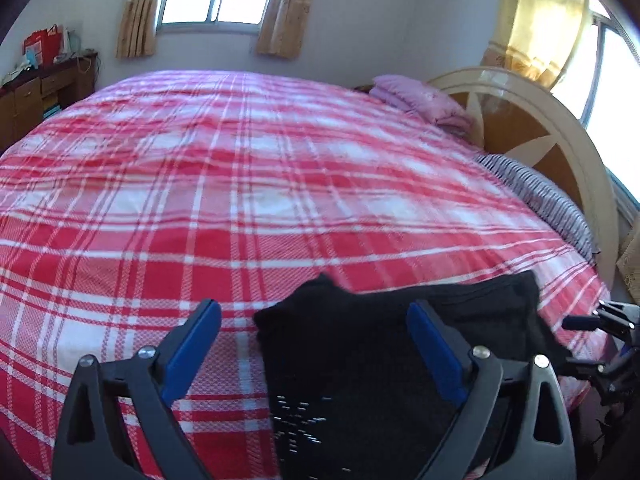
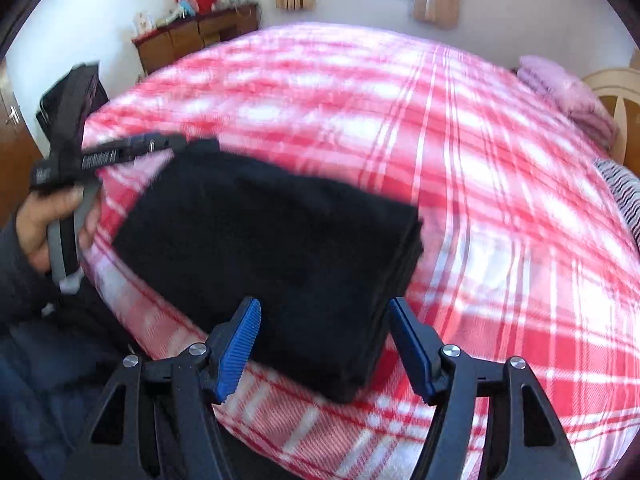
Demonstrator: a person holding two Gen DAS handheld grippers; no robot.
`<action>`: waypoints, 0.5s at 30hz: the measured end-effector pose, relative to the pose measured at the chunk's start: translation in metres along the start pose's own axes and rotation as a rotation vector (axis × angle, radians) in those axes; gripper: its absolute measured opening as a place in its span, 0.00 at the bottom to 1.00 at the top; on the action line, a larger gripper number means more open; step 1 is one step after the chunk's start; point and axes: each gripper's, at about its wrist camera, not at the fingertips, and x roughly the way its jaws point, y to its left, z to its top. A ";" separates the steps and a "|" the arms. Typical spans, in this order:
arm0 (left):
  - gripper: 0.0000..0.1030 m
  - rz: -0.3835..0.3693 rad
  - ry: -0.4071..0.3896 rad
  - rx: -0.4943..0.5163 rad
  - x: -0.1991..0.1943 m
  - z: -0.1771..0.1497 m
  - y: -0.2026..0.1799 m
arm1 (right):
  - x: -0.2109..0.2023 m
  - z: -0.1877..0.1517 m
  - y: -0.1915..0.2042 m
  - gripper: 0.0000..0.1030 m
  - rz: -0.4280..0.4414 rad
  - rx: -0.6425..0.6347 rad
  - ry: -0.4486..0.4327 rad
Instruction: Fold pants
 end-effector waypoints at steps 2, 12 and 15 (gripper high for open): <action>0.94 -0.028 -0.011 0.025 -0.006 -0.001 -0.011 | -0.003 0.013 0.001 0.65 0.034 0.024 -0.049; 0.97 -0.023 0.108 0.183 0.026 -0.038 -0.049 | 0.085 0.041 -0.050 0.68 0.357 0.420 -0.039; 0.98 -0.017 0.120 0.195 0.027 -0.042 -0.050 | 0.086 0.035 -0.060 0.68 0.414 0.462 -0.067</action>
